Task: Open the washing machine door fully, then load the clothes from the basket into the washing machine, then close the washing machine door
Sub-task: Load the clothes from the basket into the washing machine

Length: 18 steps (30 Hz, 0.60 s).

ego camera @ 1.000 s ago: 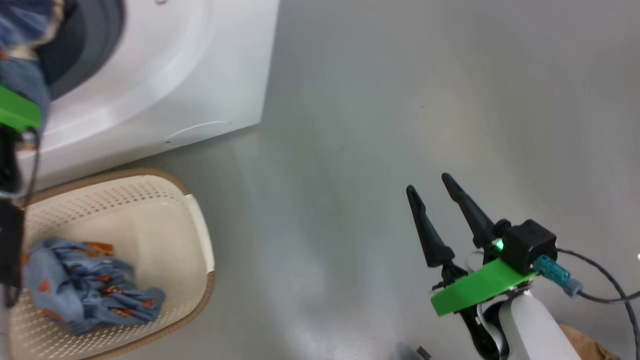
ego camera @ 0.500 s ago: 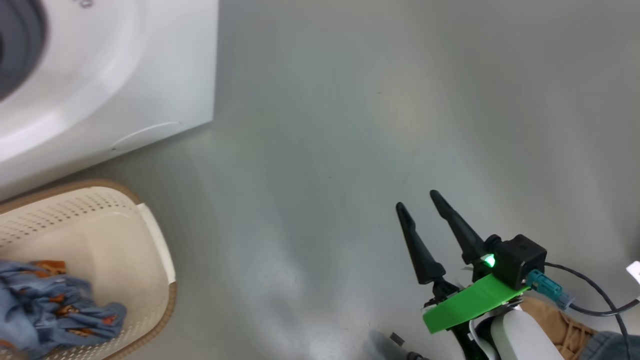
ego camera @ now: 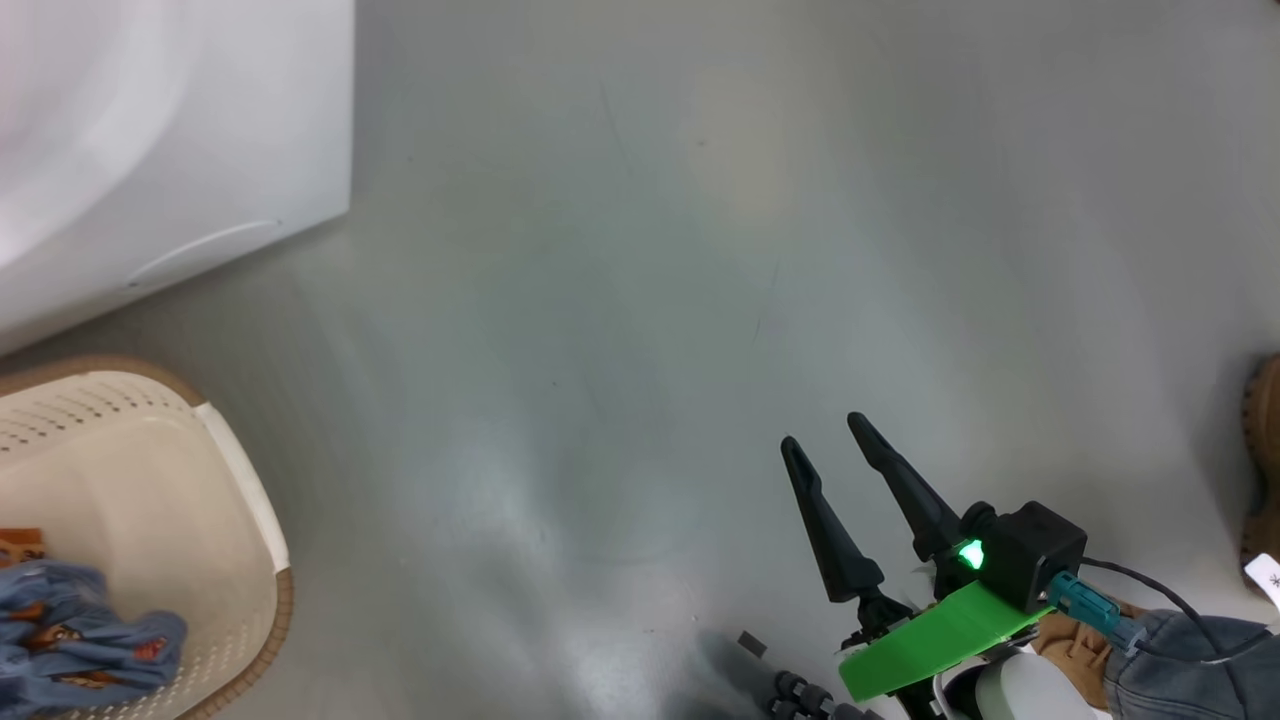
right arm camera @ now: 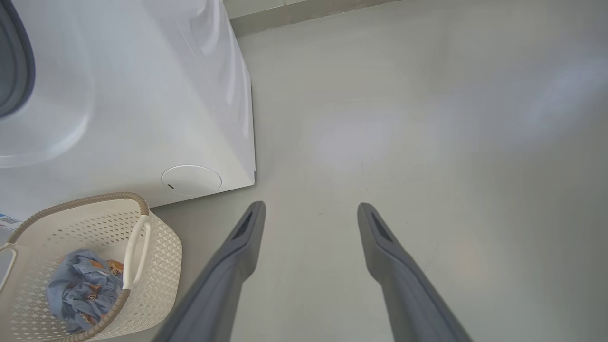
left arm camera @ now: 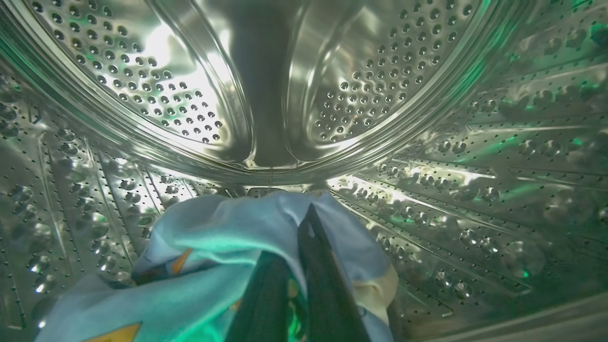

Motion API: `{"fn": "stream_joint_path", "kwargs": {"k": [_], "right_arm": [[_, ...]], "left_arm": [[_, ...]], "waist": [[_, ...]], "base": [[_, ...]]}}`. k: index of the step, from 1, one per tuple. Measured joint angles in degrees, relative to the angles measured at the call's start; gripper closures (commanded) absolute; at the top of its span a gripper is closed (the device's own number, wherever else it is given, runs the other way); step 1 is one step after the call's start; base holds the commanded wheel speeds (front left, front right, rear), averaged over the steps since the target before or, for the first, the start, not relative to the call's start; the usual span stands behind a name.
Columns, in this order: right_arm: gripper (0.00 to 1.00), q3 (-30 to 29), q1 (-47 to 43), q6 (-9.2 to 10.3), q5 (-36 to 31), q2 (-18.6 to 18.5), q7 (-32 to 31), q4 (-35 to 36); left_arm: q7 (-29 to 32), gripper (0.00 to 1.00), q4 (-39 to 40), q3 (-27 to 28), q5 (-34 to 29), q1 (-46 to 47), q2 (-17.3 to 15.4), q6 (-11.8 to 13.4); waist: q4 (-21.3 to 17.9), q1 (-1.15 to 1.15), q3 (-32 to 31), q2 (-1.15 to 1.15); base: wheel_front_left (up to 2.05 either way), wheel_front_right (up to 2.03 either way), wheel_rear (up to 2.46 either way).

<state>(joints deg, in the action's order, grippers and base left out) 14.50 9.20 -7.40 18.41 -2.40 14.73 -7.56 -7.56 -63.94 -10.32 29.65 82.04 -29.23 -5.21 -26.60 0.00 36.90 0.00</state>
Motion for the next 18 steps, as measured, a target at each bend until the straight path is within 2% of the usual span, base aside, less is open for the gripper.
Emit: {"fn": "stream_joint_path", "kwargs": {"k": [5, 13, 18], "right_arm": [[0.00, 0.4, 0.0, 0.00, 0.2, 0.1, 0.0, 0.7], [0.00, 1.2, 0.0, 0.00, 0.4, 0.1, 0.0, 1.1], [0.00, 1.3, 0.1, 0.00, 1.0, 0.1, 0.0, 1.1]], "left_arm": [[-1.0, 1.00, -1.2, -0.2, -0.5, 2.8, -0.9, 0.9], [-6.6, 1.00, -0.3, 0.7, -0.9, 5.2, -2.4, 3.3], [-7.1, 1.00, 1.2, 1.8, -1.2, 5.2, -2.4, 4.6]], "waist": [[-0.4, 0.00, 1.1, 0.00], [-0.5, 0.00, 2.2, 0.00], [-0.3, 0.00, 2.5, 0.00]], "base": [[0.00, 0.00, 0.00], [0.00, 0.00, 0.00], [0.00, 0.00, 0.00]]}}
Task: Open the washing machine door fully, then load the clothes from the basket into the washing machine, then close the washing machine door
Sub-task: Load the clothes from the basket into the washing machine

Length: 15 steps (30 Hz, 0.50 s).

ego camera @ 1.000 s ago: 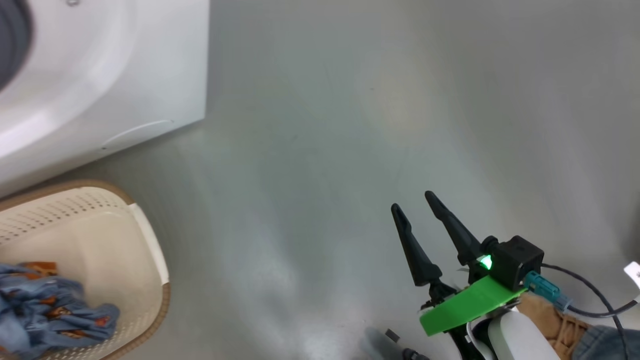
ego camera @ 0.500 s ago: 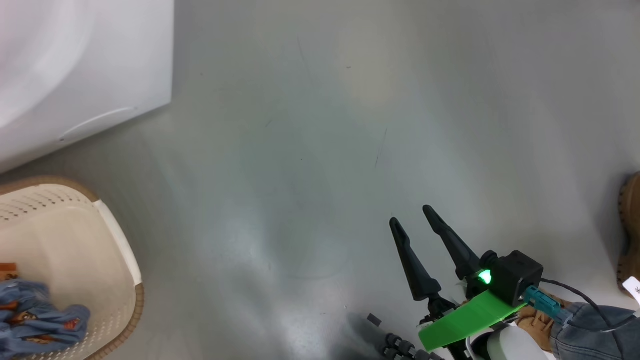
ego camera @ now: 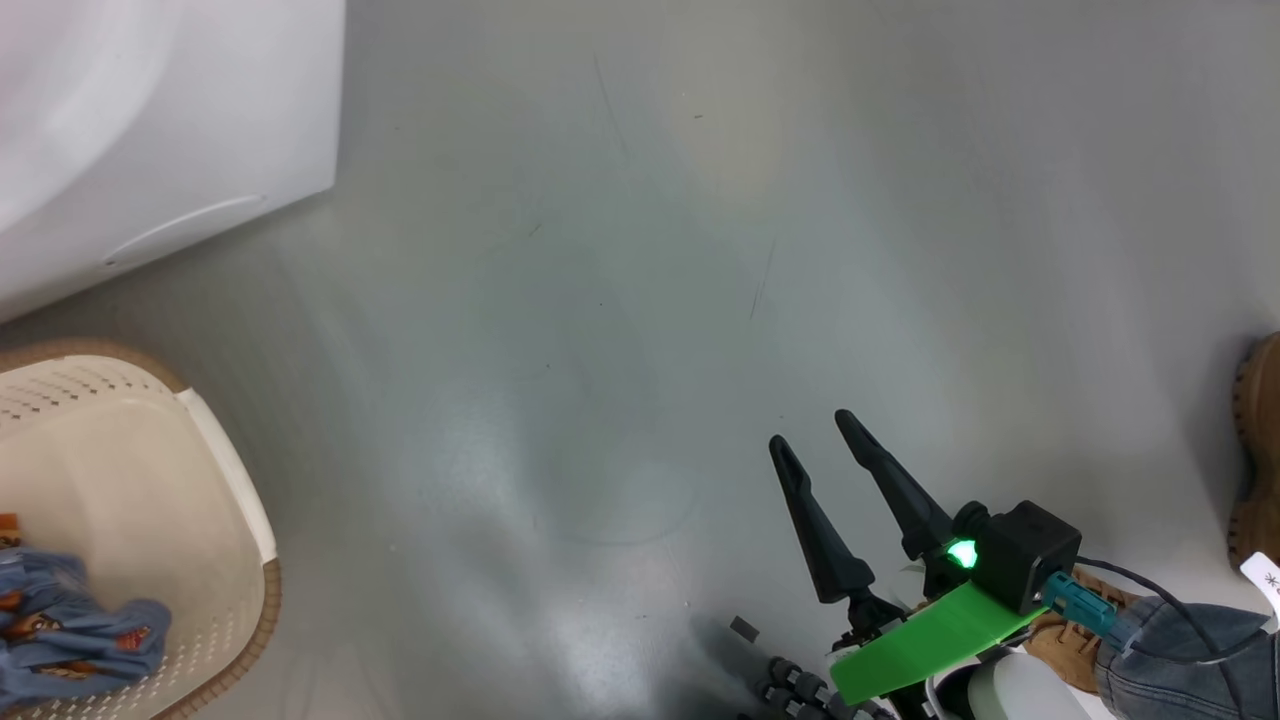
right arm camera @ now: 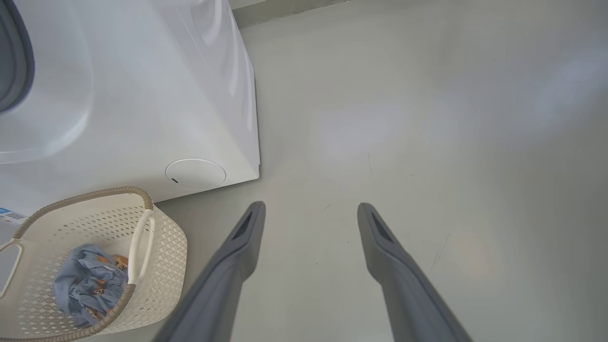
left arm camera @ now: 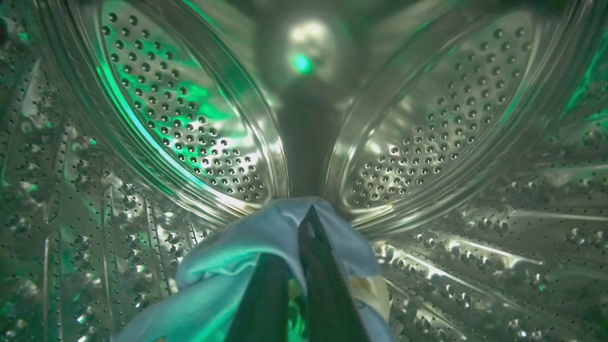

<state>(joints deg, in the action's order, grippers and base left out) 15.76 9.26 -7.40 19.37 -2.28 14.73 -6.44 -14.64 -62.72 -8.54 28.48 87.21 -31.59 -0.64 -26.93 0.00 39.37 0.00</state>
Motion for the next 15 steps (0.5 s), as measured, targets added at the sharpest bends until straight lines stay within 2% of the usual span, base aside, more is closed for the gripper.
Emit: {"fn": "stream_joint_path", "kwargs": {"k": [6, 15], "right_arm": [[0.00, 0.0, 0.1, 0.00, 0.4, 0.0, 0.0, 0.0], [0.00, 0.2, 0.1, 0.00, 0.4, 0.1, 0.0, -0.2]], "left_arm": [[-0.1, 1.00, 9.3, 4.7, -1.0, -0.4, -0.2, 3.5], [-0.1, 1.00, 4.4, 3.1, -3.3, -4.8, 0.6, 2.4]], "waist": [[0.1, 0.00, 0.5, 0.00], [0.3, 0.00, -0.1, 0.00]], "base": [[0.00, 0.00, 0.00], [0.00, 0.00, 0.00]]}}
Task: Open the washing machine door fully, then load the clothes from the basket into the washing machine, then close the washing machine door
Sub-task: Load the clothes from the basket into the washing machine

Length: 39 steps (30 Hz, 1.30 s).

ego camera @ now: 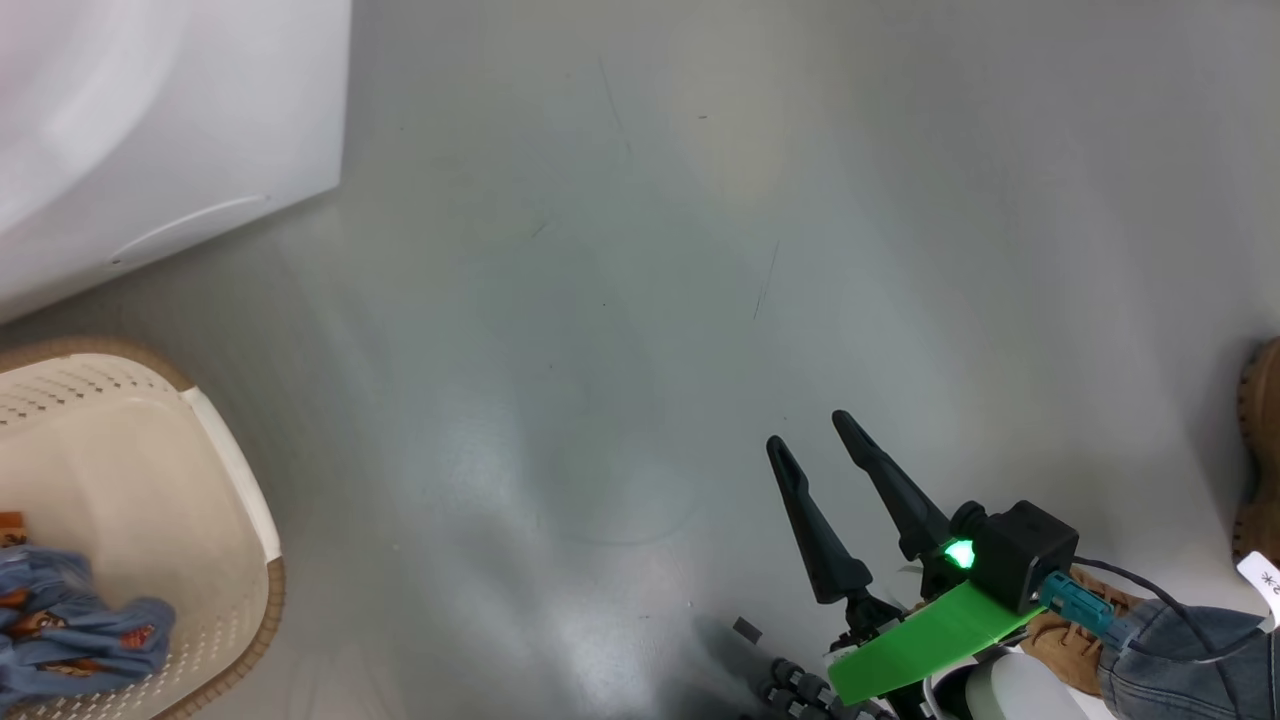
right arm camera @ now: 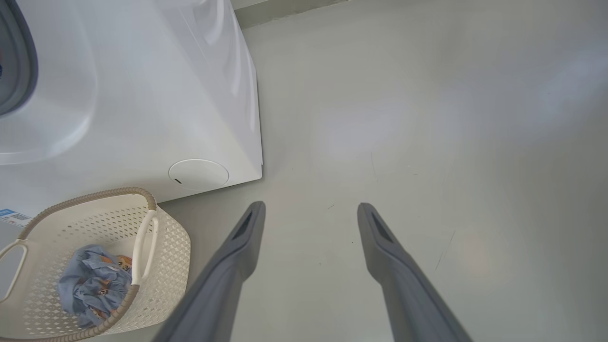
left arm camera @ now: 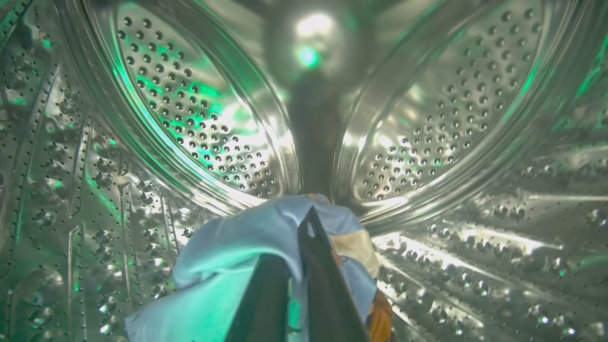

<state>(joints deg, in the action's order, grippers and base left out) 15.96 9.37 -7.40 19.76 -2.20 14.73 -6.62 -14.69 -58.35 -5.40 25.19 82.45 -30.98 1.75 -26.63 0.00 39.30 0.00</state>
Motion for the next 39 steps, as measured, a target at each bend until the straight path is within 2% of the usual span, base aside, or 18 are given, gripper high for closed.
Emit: {"fn": "stream_joint_path", "kwargs": {"k": [3, 4, 6, 7, 8, 13, 19, 39], "right_arm": [[0.00, 0.0, 0.0, 0.00, 0.0, 0.0, 0.0, -0.2], [0.00, 0.0, 0.0, 0.00, 0.0, 0.0, 0.0, -0.3], [0.00, 0.0, 0.0, 0.00, 0.0, 0.0, 0.0, -0.5], [0.00, 0.0, 0.0, 0.00, 0.0, 0.0, 0.0, -0.6], [0.00, 0.0, 0.0, 0.00, 0.0, 0.0, 0.0, -0.6], [0.00, -0.1, 0.0, 0.00, 0.0, 0.0, 0.0, -1.0], [0.00, -0.3, 0.0, 0.00, 0.0, 0.0, 0.0, -1.6], [0.00, -1.8, 0.1, 0.00, -0.1, -0.1, 0.0, -4.2]], "left_arm": [[0.1, 1.00, -1.9, -1.3, -0.8, 0.0, 0.0, 0.0], [0.1, 0.89, -2.6, -1.6, -0.9, 0.2, 0.0, 0.0], [0.7, 0.61, -4.0, -2.2, -1.5, 0.2, 0.0, 0.0], [0.9, 0.36, -4.7, -2.5, -1.8, 0.2, 0.0, 0.0], [1.1, 0.00, -5.3, -3.0, -2.2, 0.3, 0.0, 0.0], [2.8, 0.00, -8.1, -5.7, -4.3, 0.9, 0.4, 0.8], [4.9, 0.00, -11.6, -7.2, -4.8, 0.7, 2.4, 1.0], [2.2, 0.00, -14.9, -6.2, -1.2, -7.2, 7.6, 1.5]], "waist": [[0.0, 0.00, -0.2, 0.00], [0.1, 0.00, -0.3, 0.00], [0.1, 0.00, -0.6, 0.00], [0.1, 0.00, -0.7, 0.00], [0.1, 0.00, -0.9, 0.00], [0.2, 0.00, -1.8, 0.00], [0.8, 0.00, -3.5, 0.00], [4.2, 0.00, -10.9, 0.00]], "base": [[0.00, 0.00, 0.00], [0.00, 0.00, 0.00], [0.00, 0.00, 0.00], [0.00, 0.00, 0.00], [0.00, 0.00, 0.00], [0.00, 0.00, 0.00], [0.00, 0.00, 0.00], [0.00, 0.00, 0.00]]}}
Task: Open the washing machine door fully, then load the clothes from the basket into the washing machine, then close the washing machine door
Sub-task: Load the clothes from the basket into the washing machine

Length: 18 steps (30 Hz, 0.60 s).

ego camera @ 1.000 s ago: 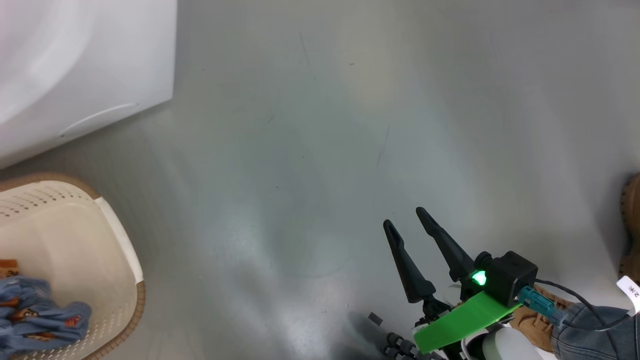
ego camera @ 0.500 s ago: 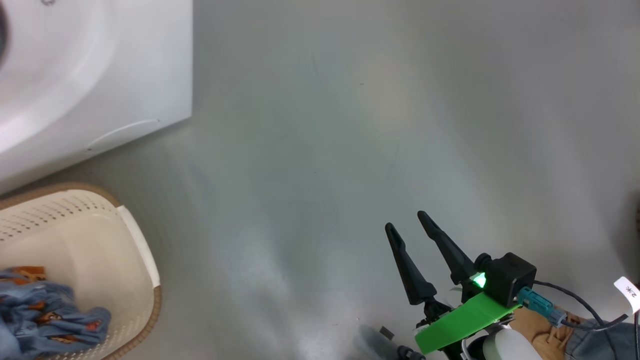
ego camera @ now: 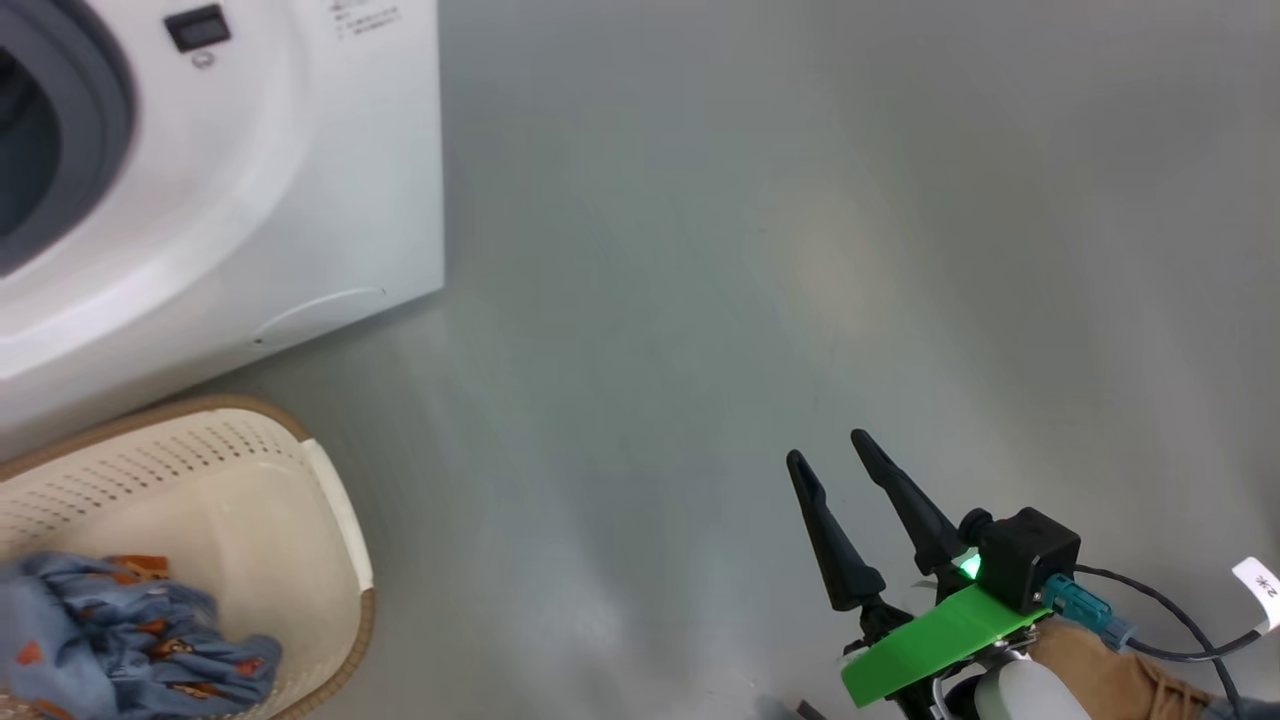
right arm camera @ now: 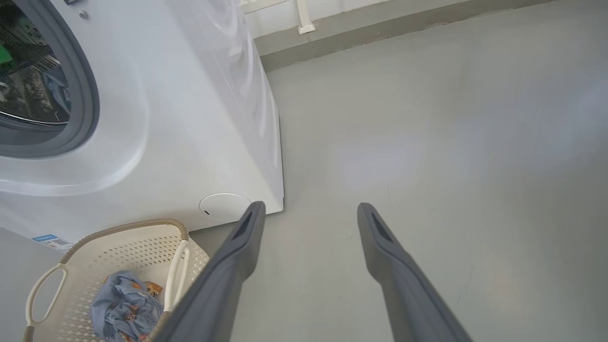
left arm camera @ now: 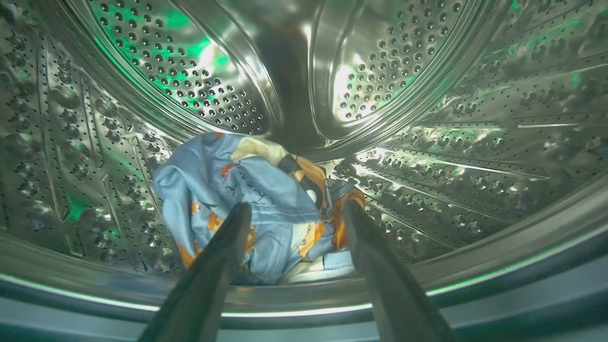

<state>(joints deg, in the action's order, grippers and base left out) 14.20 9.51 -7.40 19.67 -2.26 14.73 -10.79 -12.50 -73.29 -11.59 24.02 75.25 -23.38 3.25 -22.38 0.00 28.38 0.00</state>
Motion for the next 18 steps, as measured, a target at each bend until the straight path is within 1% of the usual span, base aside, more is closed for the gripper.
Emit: {"fn": "stream_joint_path", "kwargs": {"k": [2, 4, 5, 12, 13, 14, 18], "right_arm": [[0.00, -0.3, 0.0, 0.00, -0.1, 0.0, 0.0, -0.3], [0.00, -0.3, 0.0, 0.00, -0.1, 0.0, 0.0, -0.5], [0.00, -0.4, 0.0, 0.00, -0.3, -0.1, 0.0, -0.6], [0.00, -2.0, 0.0, 0.00, -0.5, -0.1, 0.0, -1.4], [0.00, -2.2, -0.1, 0.00, -0.6, -0.2, 0.0, -1.7], [0.00, -2.2, -0.1, 0.00, -0.9, -0.2, 0.0, -1.9], [0.00, -2.7, -0.2, 0.00, -1.4, -0.2, 0.0, -2.3]], "left_arm": [[-0.5, 0.00, -0.3, 0.7, 1.2, -1.6, 1.1, -0.1], [-0.7, 0.00, -0.3, 0.9, 1.6, -2.3, 1.5, -0.1], [-0.7, 0.00, -0.4, 1.0, 1.8, -3.0, 1.9, -0.5], [-1.7, 0.00, -0.2, 2.0, 3.5, -7.9, 4.8, -1.4], [-1.7, 0.00, 0.6, 2.2, 3.7, -9.5, 6.1, -2.1], [-1.7, 0.00, 1.1, 2.1, 4.0, -10.3, 6.7, -2.1], [-2.0, 0.00, 4.4, 2.1, 4.0, -14.2, 8.0, -2.5]], "waist": [[0.6, 0.00, -1.2, 0.00], [0.8, 0.00, -1.7, 0.00], [1.1, 0.00, -2.1, 0.00], [2.8, 0.00, -5.3, 0.00], [3.5, 0.00, -6.3, 0.00], [3.8, 0.00, -6.8, 0.00], [5.1, 0.00, -8.9, 0.00]], "base": [[0.00, 0.00, 0.00], [0.00, 0.00, 0.00], [0.00, 0.00, 0.00], [0.00, 0.00, 0.00], [0.00, 0.00, 0.00], [0.00, 0.00, 0.00], [0.00, 0.00, 0.00]]}}
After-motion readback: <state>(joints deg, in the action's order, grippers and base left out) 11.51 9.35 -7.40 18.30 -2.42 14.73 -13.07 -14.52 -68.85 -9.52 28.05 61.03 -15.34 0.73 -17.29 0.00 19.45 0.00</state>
